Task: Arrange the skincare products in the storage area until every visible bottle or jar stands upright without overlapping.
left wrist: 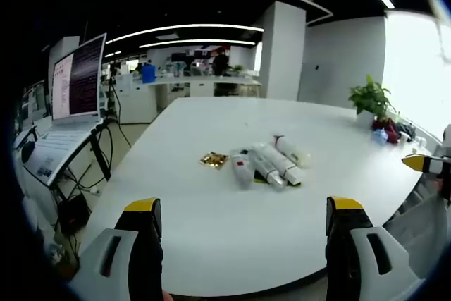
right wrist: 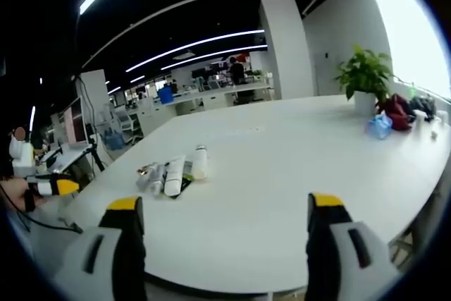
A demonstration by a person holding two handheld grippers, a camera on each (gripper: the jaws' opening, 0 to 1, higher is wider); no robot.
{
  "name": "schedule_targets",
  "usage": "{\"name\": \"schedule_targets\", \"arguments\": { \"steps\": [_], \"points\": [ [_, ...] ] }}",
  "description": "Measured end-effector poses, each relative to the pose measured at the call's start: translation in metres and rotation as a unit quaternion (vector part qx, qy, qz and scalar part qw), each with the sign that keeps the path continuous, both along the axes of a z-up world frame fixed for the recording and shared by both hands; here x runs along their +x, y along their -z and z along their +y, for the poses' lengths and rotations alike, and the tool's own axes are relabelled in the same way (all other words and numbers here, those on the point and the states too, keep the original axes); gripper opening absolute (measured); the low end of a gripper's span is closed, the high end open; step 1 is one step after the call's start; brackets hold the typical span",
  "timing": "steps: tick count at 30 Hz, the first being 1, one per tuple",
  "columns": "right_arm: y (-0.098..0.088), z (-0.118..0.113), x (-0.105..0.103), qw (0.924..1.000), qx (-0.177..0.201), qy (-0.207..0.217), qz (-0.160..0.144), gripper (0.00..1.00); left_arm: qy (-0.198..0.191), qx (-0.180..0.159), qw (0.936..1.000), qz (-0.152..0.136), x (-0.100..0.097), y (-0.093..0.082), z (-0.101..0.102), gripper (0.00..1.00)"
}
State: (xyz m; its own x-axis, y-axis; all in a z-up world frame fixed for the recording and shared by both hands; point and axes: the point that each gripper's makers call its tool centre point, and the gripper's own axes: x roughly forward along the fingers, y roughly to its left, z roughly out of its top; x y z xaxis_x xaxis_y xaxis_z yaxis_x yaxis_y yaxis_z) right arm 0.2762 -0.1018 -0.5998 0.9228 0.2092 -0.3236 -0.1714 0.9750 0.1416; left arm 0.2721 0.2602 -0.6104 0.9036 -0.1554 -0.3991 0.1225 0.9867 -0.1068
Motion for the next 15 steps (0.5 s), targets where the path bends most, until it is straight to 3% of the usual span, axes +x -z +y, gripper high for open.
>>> {"name": "schedule_targets", "arguments": {
  "steps": [15],
  "points": [
    [0.0009, 0.0013, -0.0003, 1.0, -0.002, -0.003, 0.003, 0.96, 0.009, 0.008, 0.9999, 0.004, -0.0001, 0.0021, -0.0025, 0.95]
  ]
}}
